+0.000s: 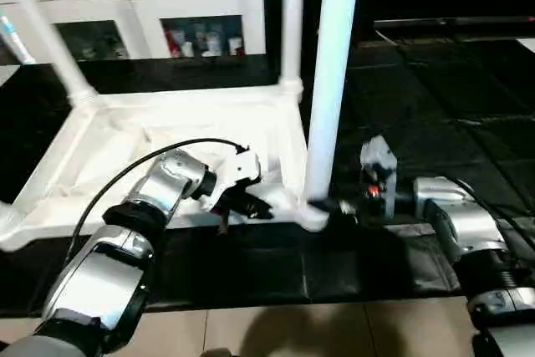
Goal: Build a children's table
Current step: Rotate leg to tighten
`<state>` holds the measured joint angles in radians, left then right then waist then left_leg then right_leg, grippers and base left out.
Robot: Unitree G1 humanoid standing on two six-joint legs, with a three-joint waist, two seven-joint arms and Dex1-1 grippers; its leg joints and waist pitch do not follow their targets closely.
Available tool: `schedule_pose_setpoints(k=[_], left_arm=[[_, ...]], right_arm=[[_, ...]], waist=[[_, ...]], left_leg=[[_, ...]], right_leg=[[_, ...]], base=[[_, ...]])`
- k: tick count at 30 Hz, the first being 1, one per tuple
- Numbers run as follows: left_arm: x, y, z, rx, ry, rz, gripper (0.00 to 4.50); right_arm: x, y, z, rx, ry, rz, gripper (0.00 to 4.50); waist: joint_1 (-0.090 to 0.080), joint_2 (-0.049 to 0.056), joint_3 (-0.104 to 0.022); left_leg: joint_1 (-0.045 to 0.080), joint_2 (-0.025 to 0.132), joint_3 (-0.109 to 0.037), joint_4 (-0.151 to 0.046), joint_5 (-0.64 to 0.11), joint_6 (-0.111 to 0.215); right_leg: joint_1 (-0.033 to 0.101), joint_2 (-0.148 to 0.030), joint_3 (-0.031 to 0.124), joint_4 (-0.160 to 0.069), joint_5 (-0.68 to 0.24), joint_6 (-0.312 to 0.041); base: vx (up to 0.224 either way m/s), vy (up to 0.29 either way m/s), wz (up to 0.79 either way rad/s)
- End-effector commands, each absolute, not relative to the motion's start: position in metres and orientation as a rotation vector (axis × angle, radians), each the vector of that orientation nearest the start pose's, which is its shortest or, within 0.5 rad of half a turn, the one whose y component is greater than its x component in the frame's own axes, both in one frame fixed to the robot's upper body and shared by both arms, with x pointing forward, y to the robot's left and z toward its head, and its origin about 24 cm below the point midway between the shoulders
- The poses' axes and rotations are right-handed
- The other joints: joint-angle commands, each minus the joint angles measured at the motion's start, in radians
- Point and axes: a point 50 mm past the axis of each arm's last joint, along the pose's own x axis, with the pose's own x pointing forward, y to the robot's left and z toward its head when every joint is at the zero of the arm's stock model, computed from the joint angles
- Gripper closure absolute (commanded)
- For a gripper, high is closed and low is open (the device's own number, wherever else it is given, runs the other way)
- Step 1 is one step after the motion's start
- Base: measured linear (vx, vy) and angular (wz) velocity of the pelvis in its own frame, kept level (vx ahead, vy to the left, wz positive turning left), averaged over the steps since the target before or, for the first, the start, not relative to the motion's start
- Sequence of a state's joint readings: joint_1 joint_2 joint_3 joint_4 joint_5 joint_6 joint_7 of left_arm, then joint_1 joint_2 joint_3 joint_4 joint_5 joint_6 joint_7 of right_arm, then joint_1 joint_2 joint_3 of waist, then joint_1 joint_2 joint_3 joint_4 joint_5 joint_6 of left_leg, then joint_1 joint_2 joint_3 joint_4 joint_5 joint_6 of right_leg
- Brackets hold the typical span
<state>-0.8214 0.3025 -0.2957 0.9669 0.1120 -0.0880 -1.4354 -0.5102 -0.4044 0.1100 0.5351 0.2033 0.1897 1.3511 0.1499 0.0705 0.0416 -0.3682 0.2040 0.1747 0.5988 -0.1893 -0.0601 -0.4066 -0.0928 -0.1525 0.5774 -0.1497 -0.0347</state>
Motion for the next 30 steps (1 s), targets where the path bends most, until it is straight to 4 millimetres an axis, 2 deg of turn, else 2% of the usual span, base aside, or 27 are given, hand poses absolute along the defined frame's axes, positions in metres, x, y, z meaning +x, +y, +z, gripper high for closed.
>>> schedule_pose_setpoints(k=[1,8,14,21,29,30], left_arm=[[0.3319,0.1133,0.0699,0.507,0.478,-1.675,4.5],[0.33,0.1123,0.0686,0.537,0.488,-1.704,4.5],[0.3294,0.1125,0.0671,0.548,0.496,-1.703,4.5],[0.3312,0.1134,0.0645,0.565,0.511,-1.667,4.5],[0.3341,0.1132,0.0632,0.557,0.524,-1.622,4.5],[0.3348,0.1133,0.0631,0.554,0.526,-1.613,4.5]], right_arm=[[0.304,-0.1653,0.0662,-0.052,0.356,1.392,0.7],[0.3069,-0.163,0.0651,-0.065,0.371,1.42,1.23],[0.3062,-0.1605,0.0655,-0.051,0.38,1.461,1.77],[0.3055,-0.161,0.0647,-0.039,0.39,1.482,2.36],[0.3021,-0.1595,0.0611,-0.029,0.393,1.491,2.45],[0.3012,-0.1588,0.0599,-0.027,0.392,1.491,2.45]], waist=[[-0.004,-0.017,-0.076],[-0.003,-0.018,-0.075],[-0.004,-0.021,-0.077],[-0.004,-0.021,-0.075],[-0.004,-0.02,-0.075],[-0.004,-0.01,-0.075]], left_leg=[[0.011,0.04,-0.008,-0.061,-0.143,0.107],[0.01,0.038,-0.008,-0.061,-0.153,0.092],[0.009,0.037,-0.008,-0.059,-0.135,0.103],[0.01,0.037,-0.008,-0.06,-0.142,0.099],[0.011,0.038,-0.009,-0.061,-0.151,0.095],[0.012,0.039,-0.009,-0.06,-0.157,0.093]], right_leg=[[0.062,-0.074,0.064,-0.06,-0.251,-0.166],[0.062,-0.073,0.063,-0.064,-0.287,-0.155],[0.063,-0.073,0.063,-0.06,-0.264,-0.158],[0.062,-0.073,0.062,-0.064,-0.29,-0.15],[0.062,-0.072,0.062,-0.065,-0.299,-0.148],[0.061,-0.072,0.062,-0.067,-0.293,-0.149]], base=[[0.0,0.0,0.0],[0.0,0.0,0.0],[0.0,0.0,0.0],[0.0,0.0,0.0],[0.0,0.0,0.0],[0.0,0.0,0.0]])
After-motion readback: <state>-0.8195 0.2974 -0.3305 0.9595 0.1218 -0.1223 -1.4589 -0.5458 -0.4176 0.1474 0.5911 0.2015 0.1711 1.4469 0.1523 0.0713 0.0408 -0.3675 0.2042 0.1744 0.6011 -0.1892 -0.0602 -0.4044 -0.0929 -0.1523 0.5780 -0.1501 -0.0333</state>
